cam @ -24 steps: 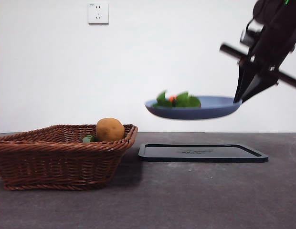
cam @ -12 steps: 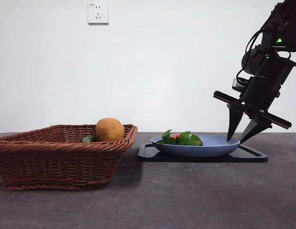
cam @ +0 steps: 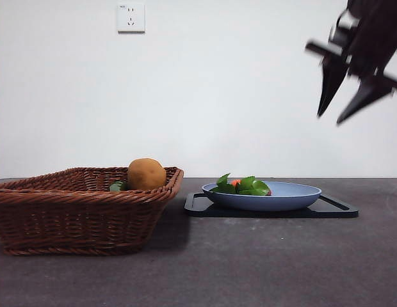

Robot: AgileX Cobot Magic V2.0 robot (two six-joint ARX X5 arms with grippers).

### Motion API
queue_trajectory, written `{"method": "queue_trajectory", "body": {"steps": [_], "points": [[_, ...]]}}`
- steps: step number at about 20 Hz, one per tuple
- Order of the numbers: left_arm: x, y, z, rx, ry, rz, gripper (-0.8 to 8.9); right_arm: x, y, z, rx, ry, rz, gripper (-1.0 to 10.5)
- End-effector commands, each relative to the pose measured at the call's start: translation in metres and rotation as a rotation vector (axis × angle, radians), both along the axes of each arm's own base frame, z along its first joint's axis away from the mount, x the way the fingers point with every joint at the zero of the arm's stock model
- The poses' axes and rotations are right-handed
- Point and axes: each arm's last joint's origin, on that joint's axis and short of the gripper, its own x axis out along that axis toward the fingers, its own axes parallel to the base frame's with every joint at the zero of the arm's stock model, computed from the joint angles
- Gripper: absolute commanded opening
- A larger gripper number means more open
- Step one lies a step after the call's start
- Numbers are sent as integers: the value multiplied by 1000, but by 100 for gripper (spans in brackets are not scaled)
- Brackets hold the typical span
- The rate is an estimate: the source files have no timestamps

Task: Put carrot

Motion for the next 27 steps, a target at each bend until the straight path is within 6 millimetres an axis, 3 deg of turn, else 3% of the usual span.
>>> {"method": "queue_trajectory", "body": {"steps": [1, 5, 8, 11, 15, 19, 27], "points": [[9, 0, 4, 42, -57, -10, 33, -19, 9, 24, -22, -43, 66, 38], [29, 18, -1, 116, -58, 65, 6, -77, 29, 63, -211, -121, 132, 3], [39, 44, -12, 64, -51, 129, 6, -121, 39, 78, -314, -321, 127, 3], [33, 70, -37, -50, -107, 157, 6, -165, 40, 76, -242, -565, 142, 3], [8, 85, -80, -204, -247, 166, 6, -208, 28, 46, -203, -830, 79, 3], [-11, 89, -107, -265, -298, 164, 6, -226, 20, 18, -164, -977, 28, 3], [-9, 88, -112, -254, -242, 150, 8, -225, 20, 17, -168, -965, 29, 4]]}}
